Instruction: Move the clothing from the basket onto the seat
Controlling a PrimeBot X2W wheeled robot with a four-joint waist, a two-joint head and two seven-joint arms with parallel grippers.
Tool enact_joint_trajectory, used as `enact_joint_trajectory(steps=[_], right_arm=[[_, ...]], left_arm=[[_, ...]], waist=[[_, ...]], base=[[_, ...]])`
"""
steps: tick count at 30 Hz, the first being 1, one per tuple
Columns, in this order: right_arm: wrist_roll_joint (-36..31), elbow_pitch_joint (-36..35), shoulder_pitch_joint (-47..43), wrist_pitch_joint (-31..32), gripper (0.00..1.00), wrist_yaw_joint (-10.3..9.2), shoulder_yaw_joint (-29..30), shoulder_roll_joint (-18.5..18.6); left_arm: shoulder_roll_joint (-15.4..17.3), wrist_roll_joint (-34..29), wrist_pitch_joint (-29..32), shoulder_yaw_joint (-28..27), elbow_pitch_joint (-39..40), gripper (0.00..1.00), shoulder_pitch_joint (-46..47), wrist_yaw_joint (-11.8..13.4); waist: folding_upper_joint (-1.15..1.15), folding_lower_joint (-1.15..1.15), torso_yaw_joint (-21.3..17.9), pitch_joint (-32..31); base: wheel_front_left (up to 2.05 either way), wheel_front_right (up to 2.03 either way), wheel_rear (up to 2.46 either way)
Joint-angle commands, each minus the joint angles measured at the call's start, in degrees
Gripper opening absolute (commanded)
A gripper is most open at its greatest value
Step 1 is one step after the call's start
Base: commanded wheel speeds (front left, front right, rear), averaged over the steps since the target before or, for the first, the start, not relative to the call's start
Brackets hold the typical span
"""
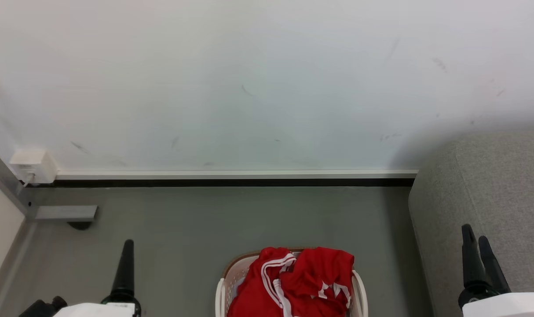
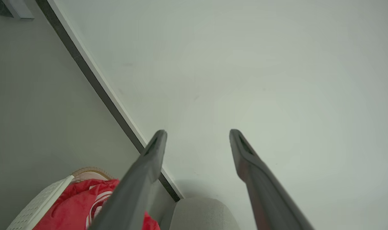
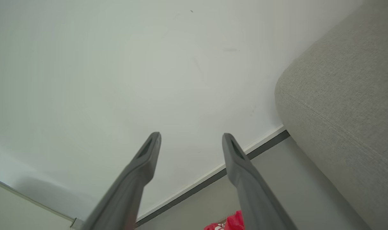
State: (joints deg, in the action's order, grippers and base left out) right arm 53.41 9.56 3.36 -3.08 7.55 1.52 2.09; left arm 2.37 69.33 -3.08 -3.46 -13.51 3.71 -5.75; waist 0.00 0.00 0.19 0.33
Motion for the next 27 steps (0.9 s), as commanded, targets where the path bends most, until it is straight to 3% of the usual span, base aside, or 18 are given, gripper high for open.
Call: enact_joint_trajectory(steps=[1, 27], right_arm=[[-3.4, -1.2, 0.2, -0.7, 1.00, -0.04, -0.3, 0.7], [-27.4, 0.4, -0.2, -5.2, 1.00, -0.06, -1.8, 0.8]], left_arm=[[0.5, -3.0, -0.7, -0.1, 1.1, 1.00, 0.2, 0.2], [0.6, -31.5, -5.2, -0.7, 2.7, 1.00, -1.4, 0.0]], waist=[[0.00, 0.00, 0.0, 0.0], [0.00, 0.00, 0.2, 0.2]], base=[[0.00, 0.00, 0.00], [0.00, 0.00, 0.00]])
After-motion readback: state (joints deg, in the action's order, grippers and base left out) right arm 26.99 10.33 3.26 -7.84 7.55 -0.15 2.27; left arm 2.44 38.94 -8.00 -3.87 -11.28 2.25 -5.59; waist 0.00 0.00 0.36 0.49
